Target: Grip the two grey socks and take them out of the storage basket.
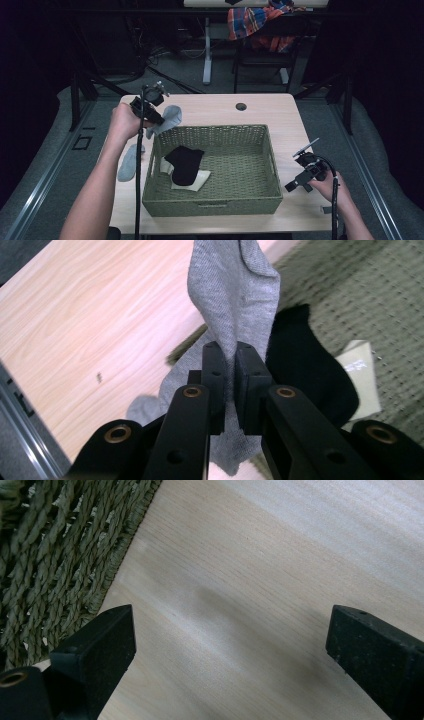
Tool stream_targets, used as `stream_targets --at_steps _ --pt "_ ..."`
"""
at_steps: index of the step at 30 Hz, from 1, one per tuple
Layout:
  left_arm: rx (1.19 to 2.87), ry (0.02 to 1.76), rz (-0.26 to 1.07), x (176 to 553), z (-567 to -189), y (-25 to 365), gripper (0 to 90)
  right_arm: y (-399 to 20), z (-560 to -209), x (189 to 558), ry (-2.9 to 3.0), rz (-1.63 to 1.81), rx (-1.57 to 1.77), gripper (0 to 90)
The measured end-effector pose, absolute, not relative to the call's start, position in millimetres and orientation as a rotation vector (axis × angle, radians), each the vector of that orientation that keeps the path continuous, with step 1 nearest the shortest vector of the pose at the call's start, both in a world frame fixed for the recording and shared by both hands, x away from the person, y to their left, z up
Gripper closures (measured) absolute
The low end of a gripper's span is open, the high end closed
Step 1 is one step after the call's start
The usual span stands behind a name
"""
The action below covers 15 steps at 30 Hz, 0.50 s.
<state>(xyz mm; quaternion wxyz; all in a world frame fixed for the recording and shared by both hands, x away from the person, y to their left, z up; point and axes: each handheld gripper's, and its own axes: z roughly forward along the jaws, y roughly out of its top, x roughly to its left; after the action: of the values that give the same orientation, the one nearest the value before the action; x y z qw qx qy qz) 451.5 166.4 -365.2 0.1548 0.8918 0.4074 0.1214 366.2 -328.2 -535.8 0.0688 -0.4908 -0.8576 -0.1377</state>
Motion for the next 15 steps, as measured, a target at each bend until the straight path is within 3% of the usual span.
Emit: stream_targets --at_steps 15 --pt "2.43 1.416 0.358 449.8 -381.1 241.5 84.7 -327.7 -535.8 366.6 -2.591 -0.406 -1.478 5.7"
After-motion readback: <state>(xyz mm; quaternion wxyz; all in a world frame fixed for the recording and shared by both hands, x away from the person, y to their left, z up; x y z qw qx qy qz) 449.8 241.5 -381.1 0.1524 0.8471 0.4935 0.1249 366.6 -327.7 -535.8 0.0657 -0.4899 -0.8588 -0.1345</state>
